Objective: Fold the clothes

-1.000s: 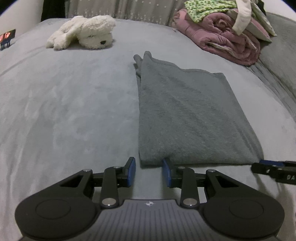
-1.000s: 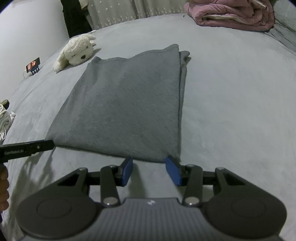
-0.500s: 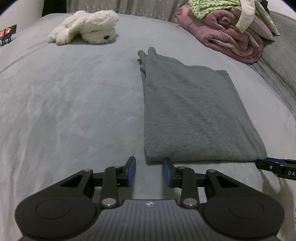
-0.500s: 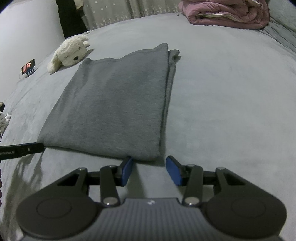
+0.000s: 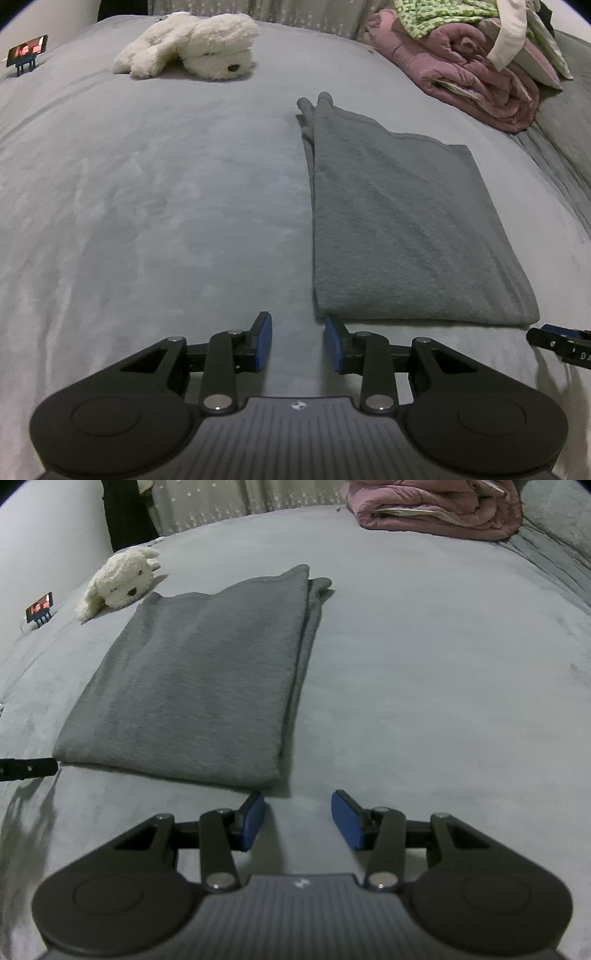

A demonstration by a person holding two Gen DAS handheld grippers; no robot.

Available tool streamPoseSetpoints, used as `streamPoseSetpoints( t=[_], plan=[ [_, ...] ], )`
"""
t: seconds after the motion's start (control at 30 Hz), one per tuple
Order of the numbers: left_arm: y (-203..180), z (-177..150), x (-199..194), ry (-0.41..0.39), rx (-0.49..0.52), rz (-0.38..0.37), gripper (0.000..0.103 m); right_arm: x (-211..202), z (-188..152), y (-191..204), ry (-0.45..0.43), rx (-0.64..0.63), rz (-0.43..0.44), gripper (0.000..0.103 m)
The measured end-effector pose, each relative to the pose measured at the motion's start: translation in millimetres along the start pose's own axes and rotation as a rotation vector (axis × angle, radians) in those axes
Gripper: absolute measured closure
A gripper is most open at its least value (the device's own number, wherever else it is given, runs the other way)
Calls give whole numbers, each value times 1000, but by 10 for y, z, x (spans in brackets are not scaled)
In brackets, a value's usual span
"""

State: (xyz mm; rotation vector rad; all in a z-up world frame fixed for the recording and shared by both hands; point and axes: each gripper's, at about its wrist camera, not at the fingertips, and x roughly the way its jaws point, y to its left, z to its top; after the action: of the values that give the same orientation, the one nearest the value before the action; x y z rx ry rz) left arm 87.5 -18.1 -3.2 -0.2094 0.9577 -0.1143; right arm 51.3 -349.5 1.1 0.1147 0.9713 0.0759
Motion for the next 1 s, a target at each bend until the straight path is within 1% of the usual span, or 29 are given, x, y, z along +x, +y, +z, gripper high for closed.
streamPoseSetpoints(
  t=[0.07,0.2,0.37,0.47,0.53,0.6,0.67,0.73,0.77,0.8,0.83,0.9,1.0],
  plan=[
    [15,21,-11,11,4,9,72,-4,9,-23,2,4,-8,60],
    [175,68,-57,14,-62,12,72,-1,6,-67,1,14,-32,56],
    [266,114,-73,-2,-90,31,72,-41,0,-82,2,8,-50,54],
    [291,124,-78,-11,-114,20,72,-64,18,-139,-4,39,-48,54],
    [287,130,-97,-31,-124,3,72,-102,34,-161,-28,61,-42,53],
    [263,140,-91,-46,-130,-30,71,-133,53,-167,-52,85,-15,53],
    [232,141,-64,-50,-137,-58,70,-122,58,-146,-57,106,32,55],
    [210,138,-41,-50,-145,-77,70,-93,58,-161,-52,157,94,58],
    [205,139,-33,-53,-152,-89,70,-84,54,-178,-56,194,127,63],
    [208,145,-30,-58,-162,-104,70,-83,56,-192,-67,217,148,71],
    [215,150,-27,-64,-174,-118,70,-83,59,-204,-78,240,167,74],
    [250,163,-8,-66,-209,-137,70,-95,83,-204,-101,250,180,75],
    [311,168,34,-23,-267,-146,70,-68,95,-272,-88,315,215,73]
  ],
)
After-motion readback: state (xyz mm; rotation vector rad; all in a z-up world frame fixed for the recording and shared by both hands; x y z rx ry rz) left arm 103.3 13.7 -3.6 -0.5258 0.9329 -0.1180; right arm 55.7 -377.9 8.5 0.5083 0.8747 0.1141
